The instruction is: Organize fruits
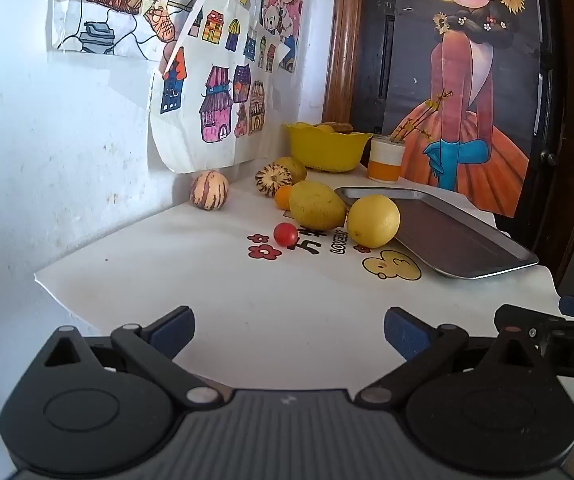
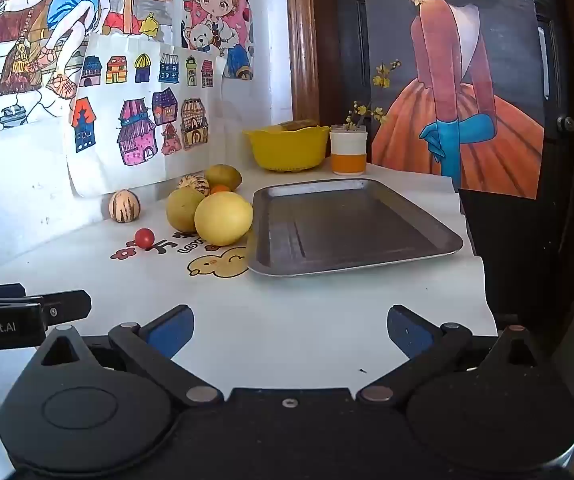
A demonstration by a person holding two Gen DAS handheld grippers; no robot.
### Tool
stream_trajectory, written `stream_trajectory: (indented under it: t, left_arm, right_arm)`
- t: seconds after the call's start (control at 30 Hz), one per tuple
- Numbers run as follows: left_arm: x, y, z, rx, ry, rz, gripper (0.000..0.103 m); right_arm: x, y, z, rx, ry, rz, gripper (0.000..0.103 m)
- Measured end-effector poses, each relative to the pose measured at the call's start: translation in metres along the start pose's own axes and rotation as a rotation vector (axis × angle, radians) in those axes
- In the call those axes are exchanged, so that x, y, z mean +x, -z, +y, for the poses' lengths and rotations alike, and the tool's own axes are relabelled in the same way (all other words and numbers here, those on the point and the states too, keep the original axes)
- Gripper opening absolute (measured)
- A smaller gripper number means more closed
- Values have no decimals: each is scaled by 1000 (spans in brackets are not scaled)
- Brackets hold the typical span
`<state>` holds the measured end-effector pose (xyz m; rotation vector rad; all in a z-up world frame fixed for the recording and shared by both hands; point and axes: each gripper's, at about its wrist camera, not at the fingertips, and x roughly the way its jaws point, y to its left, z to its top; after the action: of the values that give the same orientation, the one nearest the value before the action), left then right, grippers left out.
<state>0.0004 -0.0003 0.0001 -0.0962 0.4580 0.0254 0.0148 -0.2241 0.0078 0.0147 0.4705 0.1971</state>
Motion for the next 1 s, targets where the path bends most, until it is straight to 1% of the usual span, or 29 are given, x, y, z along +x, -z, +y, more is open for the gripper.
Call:
stream_trajectory:
  t: [0.23,1.0]
  left_arm:
    - [4,-1,-1,-6,1,1,103]
    - [-2,0,3,-19,-1,-2,103]
  right_arm:
    - [0,1,0,2,-1,-2,102]
    - [0,2,0,1,0,1,102]
